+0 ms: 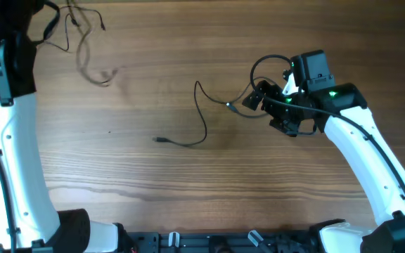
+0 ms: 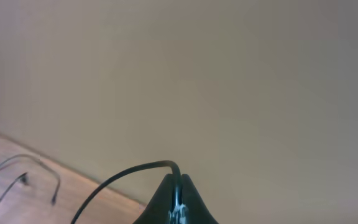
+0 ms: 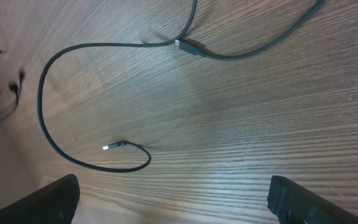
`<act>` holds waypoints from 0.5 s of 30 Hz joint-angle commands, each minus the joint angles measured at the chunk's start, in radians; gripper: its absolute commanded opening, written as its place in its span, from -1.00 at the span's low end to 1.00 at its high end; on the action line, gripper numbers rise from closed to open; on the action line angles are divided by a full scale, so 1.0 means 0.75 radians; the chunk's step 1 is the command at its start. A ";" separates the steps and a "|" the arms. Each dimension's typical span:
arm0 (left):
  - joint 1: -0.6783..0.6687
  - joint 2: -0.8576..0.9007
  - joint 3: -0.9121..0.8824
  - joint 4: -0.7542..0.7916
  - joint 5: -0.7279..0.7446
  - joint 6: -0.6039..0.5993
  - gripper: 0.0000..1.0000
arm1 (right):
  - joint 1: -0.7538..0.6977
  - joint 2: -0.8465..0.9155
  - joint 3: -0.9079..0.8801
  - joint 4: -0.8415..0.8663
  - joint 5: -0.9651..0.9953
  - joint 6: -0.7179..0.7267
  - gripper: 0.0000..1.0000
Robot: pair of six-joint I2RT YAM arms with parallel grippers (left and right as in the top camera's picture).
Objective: Untangle cables
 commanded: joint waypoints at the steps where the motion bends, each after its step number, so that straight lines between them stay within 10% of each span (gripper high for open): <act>1: 0.039 0.070 0.008 -0.026 -0.006 -0.021 -0.92 | 0.006 0.017 0.003 0.001 -0.001 -0.027 0.99; 15: 0.210 0.314 0.008 -0.063 0.136 -0.014 -0.92 | 0.006 0.017 0.003 0.018 -0.001 -0.025 0.99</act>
